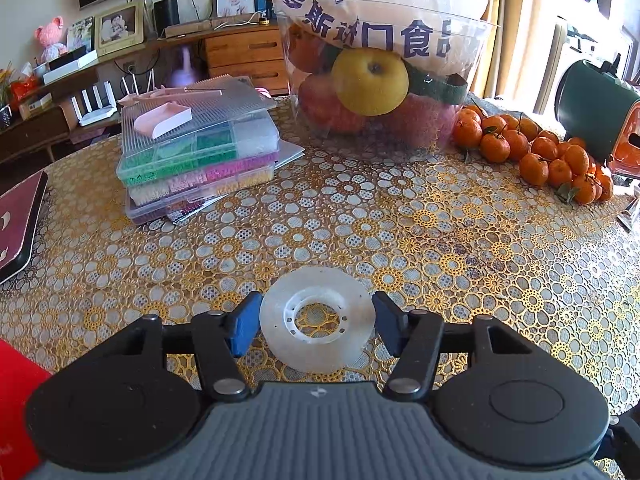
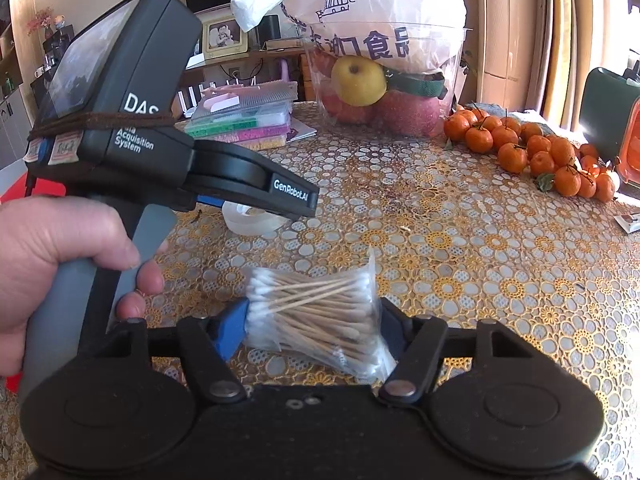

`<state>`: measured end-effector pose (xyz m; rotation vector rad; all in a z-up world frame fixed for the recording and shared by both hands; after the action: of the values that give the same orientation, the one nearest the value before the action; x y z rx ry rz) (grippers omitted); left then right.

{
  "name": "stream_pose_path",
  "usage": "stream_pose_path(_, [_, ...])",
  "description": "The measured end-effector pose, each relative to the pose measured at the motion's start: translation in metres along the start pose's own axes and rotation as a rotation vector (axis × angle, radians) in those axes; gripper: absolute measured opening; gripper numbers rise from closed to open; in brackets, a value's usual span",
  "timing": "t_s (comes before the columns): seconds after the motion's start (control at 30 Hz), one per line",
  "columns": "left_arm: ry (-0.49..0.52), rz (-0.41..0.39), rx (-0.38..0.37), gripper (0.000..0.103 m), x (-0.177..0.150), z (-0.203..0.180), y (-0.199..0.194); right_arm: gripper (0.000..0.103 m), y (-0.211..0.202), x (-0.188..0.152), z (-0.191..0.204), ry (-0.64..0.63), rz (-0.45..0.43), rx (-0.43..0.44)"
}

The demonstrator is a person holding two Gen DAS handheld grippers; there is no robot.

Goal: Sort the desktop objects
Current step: 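Grasp the tape roll with the left tool while the right tool grasps the cotton swab bag, then carry the tape roll and cotton swab bag over the red box with both tools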

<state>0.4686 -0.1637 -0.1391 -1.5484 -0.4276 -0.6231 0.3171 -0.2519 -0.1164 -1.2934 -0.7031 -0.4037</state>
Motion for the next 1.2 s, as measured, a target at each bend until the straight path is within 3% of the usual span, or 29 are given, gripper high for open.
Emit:
stream_pose_path(0.33, [-0.001, 0.029, -0.029, 0.059, -0.011, -0.004, -0.022, 0.067, -0.021, -0.002, -0.006, 0.010, 0.000, -0.021])
stream_pose_path(0.77, [-0.013, 0.004, -0.084, 0.059, -0.029, -0.006, -0.081, 0.067, -0.060, -0.012, -0.005, 0.030, 0.011, -0.054])
stream_pose_path(1.2, [0.045, -0.040, -0.124, 0.059, -0.050, -0.012, -0.149, 0.067, -0.113, -0.020, -0.003, 0.046, -0.032, -0.076])
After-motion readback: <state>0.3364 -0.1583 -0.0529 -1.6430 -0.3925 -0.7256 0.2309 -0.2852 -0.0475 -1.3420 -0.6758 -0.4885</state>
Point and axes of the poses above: each gripper's, at about its wrist camera, not at the fingertips, and y roughly the way its jaws point, z to its left, x to its top, the point moved 4 cm from there along y, roughly the way its jaws point, and after that the axes turned 5 degrees about z, right-handed, at the moved point
